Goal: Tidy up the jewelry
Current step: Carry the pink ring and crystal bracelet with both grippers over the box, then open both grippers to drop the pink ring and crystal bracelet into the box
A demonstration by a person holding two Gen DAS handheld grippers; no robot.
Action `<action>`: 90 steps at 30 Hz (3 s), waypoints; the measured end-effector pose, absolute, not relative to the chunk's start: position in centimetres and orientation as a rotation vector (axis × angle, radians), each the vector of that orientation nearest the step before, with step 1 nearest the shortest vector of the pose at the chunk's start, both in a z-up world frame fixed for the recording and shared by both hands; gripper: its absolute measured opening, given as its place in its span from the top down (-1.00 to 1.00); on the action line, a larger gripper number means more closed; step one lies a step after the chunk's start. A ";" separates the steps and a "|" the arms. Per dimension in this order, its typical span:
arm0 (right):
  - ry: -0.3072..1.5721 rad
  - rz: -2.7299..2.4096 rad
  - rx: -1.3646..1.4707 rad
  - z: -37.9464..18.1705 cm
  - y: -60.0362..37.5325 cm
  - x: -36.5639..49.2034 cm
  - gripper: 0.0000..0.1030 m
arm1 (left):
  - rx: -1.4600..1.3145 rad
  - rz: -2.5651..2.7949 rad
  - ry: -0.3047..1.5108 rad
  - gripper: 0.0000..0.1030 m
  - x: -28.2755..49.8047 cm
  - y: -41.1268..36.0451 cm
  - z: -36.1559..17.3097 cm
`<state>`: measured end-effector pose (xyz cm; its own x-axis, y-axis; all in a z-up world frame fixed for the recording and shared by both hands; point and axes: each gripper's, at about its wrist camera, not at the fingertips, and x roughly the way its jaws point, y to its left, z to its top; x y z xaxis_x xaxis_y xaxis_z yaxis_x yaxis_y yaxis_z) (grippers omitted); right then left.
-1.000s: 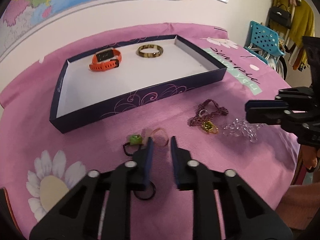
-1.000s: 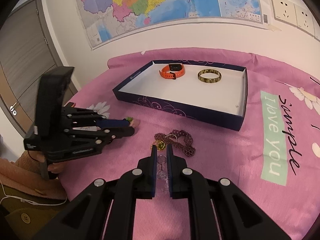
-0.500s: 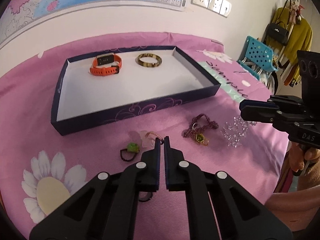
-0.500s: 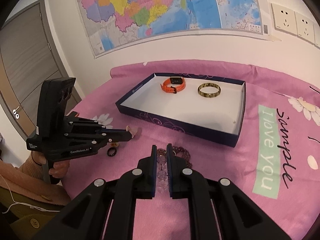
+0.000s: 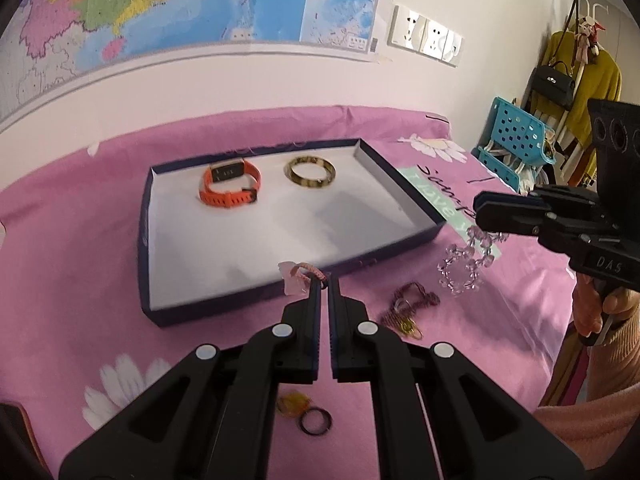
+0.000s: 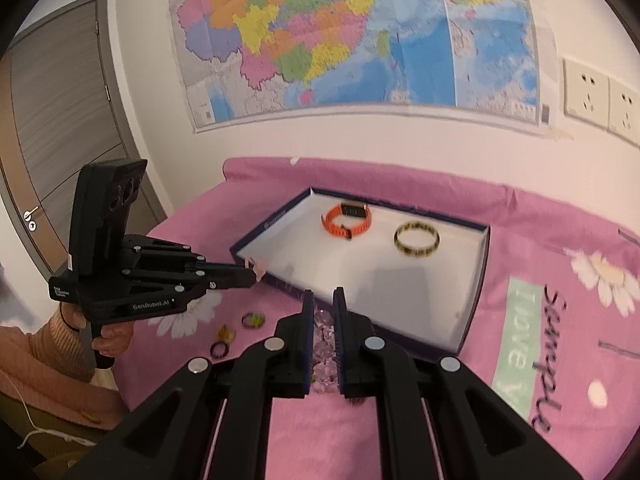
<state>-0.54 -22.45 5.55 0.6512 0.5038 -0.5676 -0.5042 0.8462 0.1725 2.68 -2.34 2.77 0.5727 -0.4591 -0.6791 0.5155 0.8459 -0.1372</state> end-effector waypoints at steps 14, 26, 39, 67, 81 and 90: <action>0.613 0.569 0.026 7.1 -21.9 5.7 0.85 | 0.071 -0.551 0.789 0.93 7.5 -2.0 3.1; 0.645 0.554 0.031 6.1 -20.8 9.7 0.85 | 0.097 -0.532 0.813 0.93 10.4 -2.2 2.5; 0.693 0.539 0.063 4.3 -20.4 13.1 0.85 | 0.112 -0.503 0.856 0.93 13.0 -2.4 0.9; 0.807 0.461 0.080 -0.4 -22.1 16.1 0.85 | 0.161 -0.487 0.943 0.92 16.2 -4.1 -1.9; 0.838 0.443 0.108 -1.2 -22.7 16.1 0.71 | 0.152 -0.479 0.925 0.85 15.5 -3.5 -1.5; 0.811 0.439 0.115 -0.5 -23.0 14.5 0.33 | 0.142 -0.473 0.875 0.65 13.1 -2.4 -0.2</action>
